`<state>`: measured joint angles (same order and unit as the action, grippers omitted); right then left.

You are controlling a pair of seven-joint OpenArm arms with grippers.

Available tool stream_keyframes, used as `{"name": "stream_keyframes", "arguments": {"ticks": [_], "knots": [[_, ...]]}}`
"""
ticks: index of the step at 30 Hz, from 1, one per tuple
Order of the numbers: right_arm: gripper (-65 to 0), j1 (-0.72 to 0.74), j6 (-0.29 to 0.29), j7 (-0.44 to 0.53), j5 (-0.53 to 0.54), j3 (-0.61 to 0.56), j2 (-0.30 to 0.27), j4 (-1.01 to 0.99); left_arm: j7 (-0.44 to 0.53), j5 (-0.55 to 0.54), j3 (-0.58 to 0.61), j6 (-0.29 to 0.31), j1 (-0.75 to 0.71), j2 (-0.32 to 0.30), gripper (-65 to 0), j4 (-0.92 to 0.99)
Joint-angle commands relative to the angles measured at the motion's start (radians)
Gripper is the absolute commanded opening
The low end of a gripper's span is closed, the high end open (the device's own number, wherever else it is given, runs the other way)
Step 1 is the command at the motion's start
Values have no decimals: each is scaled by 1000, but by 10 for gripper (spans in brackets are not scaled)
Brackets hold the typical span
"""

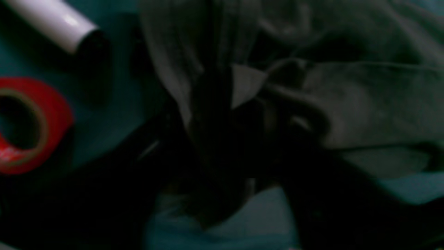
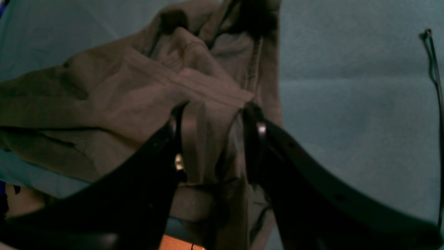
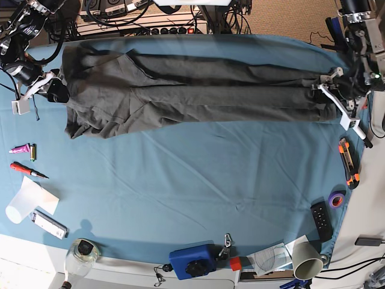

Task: Fold the T-shirt properly
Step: 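Lower the folded hem onto the shirt and release with both grippers, then grasp the folded shirt end with the left gripper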

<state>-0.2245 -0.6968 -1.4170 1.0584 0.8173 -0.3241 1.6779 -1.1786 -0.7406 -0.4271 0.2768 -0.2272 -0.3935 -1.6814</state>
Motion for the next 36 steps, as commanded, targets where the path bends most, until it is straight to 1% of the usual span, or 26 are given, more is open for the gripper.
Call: {"name": "stream_keyframes", "arguments": {"ticks": [1,3,4,5,7,8,11,13,15,20,27,30,32,36], "knots": [[-461,6,-1,21,22,8,-23,18,-104,-54,29,21,-23,31,-497,16],[-461,6,-1,21,21,8,-23,18,-112,-61,29,21,-23,31,-635,16],[-461,6,-1,21,22,8,-23,18,-111,-61,29,21,-22,31,-650,16],[-461,6,-1,21,22,8,-23,18,-111,-60,29,25,-22,31,-650,16],[-461,6,-1,21,22,8,-23,18,-111,-60,29,56,-22,31,-650,16],[-461,6,-1,21,22,8,-23,18,-111,-59,29,59,-22,31,-650,15],[-461,6,-1,21,22,8,-23,18,-114,-21,29,53,-10,27,-650,14],[-461,6,-1,21,22,8,-23,18,-115,-5,29,35,5,18,-650,11],[-461,6,-1,21,22,8,-23,18,-114,26,29,34,24,9,-650,0],[-461,6,-1,21,25,8,-23,18,-103,42,29,36,70,-36,-650,-40],[-461,6,-1,21,25,8,-23,18,-96,46,17,36,134,-101,-650,-46],[-461,6,-1,21,25,8,-23,18,-97,13,4,44,147,-123,-650,-61],[-461,6,-1,21,25,8,-23,18,-106,-39,1,79,146,-131,-650,-84],[-461,6,-1,21,25,8,-23,18,-136,-174,1,146,143,-128,-650,-125]]}}
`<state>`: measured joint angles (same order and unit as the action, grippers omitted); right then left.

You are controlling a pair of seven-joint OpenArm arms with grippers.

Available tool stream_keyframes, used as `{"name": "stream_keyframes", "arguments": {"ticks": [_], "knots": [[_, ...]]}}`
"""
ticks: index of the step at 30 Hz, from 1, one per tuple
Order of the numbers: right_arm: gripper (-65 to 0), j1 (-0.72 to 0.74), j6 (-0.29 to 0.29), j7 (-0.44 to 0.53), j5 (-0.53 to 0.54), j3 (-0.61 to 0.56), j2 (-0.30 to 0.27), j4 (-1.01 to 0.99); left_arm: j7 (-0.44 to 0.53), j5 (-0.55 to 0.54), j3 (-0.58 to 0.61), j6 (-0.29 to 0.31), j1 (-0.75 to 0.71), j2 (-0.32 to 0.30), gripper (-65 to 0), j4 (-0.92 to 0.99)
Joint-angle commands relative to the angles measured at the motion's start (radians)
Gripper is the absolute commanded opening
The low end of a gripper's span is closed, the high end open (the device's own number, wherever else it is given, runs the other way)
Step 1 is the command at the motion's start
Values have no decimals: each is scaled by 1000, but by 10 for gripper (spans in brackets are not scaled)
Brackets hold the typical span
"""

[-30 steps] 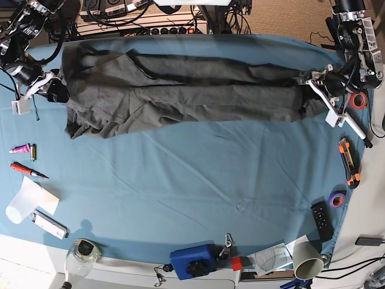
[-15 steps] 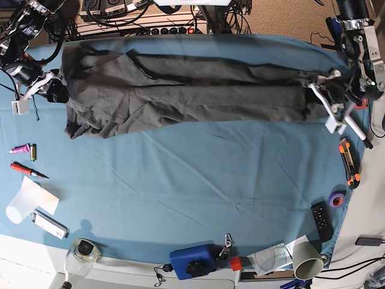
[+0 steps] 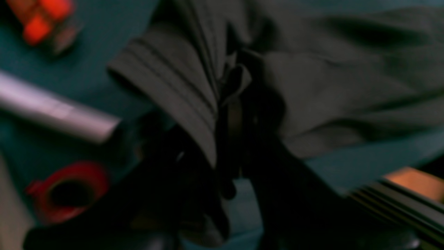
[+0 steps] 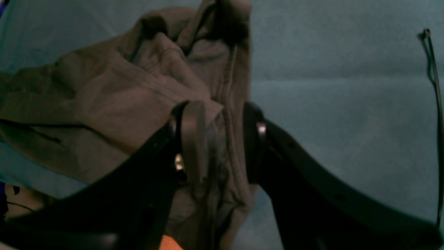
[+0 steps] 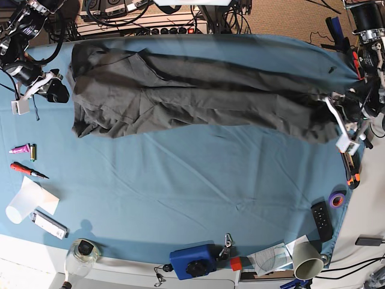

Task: Fold the T-shirt properly
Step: 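Grasp the folded shirt end with the left gripper, then fold the held shirt end with the left gripper toward the right gripper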

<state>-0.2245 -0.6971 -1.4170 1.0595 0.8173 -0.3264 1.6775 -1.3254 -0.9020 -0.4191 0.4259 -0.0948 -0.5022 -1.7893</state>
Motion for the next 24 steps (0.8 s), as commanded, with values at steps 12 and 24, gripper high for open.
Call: {"name": "stream_keyframes", "arguments": {"ticks": [12,24], "knots": [[-461,6,-1,21,23,8,-20,18,16,-125,-6,52,12,102,-650,-95],[-461,6,-1,21,20,8,-20,18,14,-153,159,73,12,131,-650,-208]]}}
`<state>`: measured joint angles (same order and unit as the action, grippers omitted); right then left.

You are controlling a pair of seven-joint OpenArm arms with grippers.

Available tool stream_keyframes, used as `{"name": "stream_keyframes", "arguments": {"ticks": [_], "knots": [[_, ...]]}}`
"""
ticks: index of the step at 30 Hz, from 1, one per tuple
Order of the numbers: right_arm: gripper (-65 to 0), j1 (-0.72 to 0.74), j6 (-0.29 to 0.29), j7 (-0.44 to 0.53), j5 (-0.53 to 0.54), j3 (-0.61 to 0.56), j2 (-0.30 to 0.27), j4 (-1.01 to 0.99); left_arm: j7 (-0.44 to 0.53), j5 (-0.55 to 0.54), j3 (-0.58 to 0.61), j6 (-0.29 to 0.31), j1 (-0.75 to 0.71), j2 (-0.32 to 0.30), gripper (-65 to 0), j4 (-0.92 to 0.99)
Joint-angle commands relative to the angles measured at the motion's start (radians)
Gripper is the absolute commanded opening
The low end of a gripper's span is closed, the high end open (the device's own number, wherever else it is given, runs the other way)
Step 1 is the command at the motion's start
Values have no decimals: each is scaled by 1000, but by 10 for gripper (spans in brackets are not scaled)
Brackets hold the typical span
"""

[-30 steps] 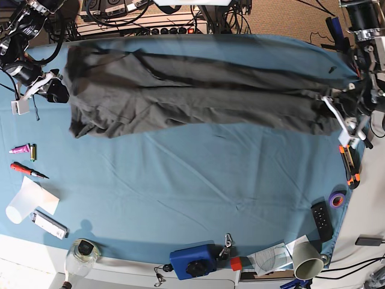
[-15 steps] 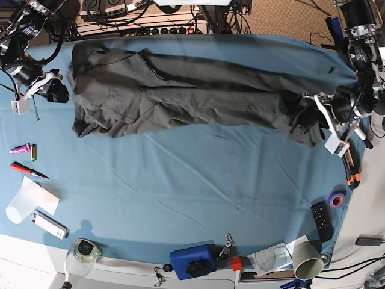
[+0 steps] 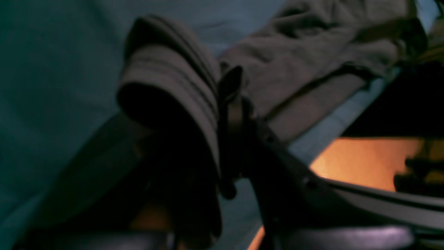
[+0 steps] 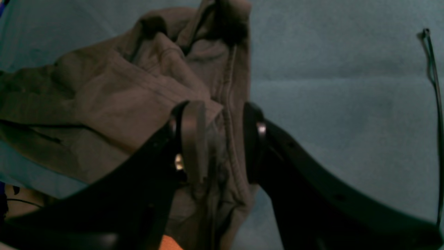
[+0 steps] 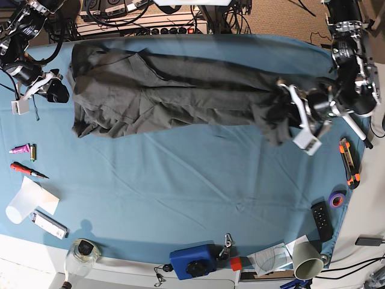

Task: Fold the T-shirt properly
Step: 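Fold the held shirt end with the left gripper toward the right gripper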

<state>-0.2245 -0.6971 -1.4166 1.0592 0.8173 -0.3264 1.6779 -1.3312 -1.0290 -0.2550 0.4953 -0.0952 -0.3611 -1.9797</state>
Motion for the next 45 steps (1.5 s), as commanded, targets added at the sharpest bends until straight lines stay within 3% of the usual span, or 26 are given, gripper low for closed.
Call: {"name": "stream_keyframes", "arguments": {"ticks": [1,11,14,16,23,26,30,42,43,45], "knots": [[-461,6,-1,20,20,8,-20,17,26,-23,24,4,13,-10,-650,-26],[-461,6,-1,20,20,8,-14,17,76,35,296,6,68,35,-650,-46],[-461,6,-1,20,15,8,-14,17,76,38,364,50,106,37,-650,-45],[-461,6,-1,20,12,8,-14,17,85,59,408,49,124,37,-650,-45],[-461,6,-1,20,13,8,-14,17,222,195,528,49,130,39,-650,-45],[-461,6,-1,20,13,8,-14,17,257,222,552,54,132,65,-650,-45],[-461,6,-1,20,13,8,-14,17,290,222,560,116,132,111,-650,-44],[-461,6,-1,20,13,8,-14,17,302,222,560,116,132,167,-650,26],[-461,6,-1,20,13,8,-14,17,309,222,560,116,131,167,-629,26],[-461,6,-1,20,13,8,-14,17,330,222,560,116,131,167,-490,26]]}}
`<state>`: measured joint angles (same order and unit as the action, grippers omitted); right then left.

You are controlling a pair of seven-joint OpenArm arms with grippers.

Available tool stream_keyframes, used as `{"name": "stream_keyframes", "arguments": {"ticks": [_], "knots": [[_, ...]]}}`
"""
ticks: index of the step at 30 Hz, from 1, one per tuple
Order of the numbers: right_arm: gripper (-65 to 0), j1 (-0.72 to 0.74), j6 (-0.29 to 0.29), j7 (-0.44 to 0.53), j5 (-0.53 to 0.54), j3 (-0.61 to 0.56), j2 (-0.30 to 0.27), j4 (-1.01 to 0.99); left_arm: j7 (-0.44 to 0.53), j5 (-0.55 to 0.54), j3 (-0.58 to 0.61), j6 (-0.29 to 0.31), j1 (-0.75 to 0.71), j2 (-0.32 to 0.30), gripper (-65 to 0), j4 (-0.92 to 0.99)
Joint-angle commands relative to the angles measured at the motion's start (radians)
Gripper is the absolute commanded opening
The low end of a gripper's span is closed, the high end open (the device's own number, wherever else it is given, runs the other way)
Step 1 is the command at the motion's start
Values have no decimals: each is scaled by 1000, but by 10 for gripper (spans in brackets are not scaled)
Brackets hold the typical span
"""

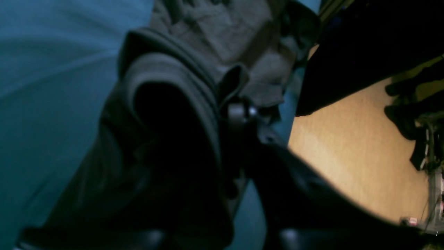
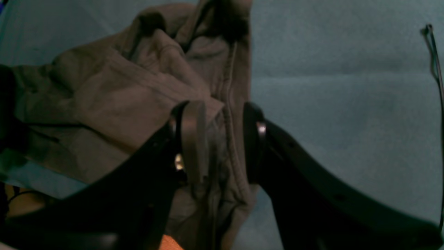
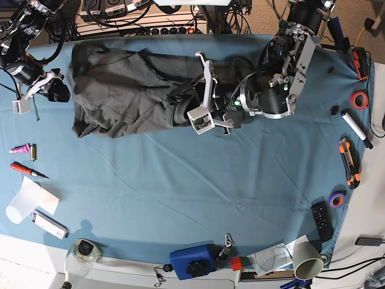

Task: Fold the T-shirt properly
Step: 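Fold the held shirt end with the left gripper toward the right gripper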

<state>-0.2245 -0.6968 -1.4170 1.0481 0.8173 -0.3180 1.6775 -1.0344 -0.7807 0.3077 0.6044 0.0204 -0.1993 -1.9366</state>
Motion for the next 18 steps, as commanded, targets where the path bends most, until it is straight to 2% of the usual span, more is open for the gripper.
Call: {"name": "stream_keyframes", "arguments": {"ticks": [1,2,4,9,11,12,14,16,18], "knots": [[-461,6,-1,21,24,8,-23,18,45,-27,-2,7,16,5,-427,-18],[-461,6,-1,21,24,8,-23,18,53,-26,-2,7,16,5,-378,-18],[-461,6,-1,21,24,8,-23,18,66,-27,-2,7,16,5,-334,-18],[-461,6,-1,21,24,8,-23,18,61,-27,-2,6,16,5,-334,-21],[-461,6,-1,21,24,8,-23,18,25,-27,-3,3,16,5,-335,-31],[-461,6,-1,21,24,8,-23,18,-8,-26,-3,-20,16,5,-336,-43],[-461,6,-1,21,24,8,-23,18,-85,-26,-13,-76,15,5,-356,-71],[-461,6,-1,21,24,8,-23,18,-144,-25,-43,-89,6,4,-400,-91],[-461,6,-1,21,24,8,-23,18,-153,-26,-97,-95,-15,2,-456,-103]]}}
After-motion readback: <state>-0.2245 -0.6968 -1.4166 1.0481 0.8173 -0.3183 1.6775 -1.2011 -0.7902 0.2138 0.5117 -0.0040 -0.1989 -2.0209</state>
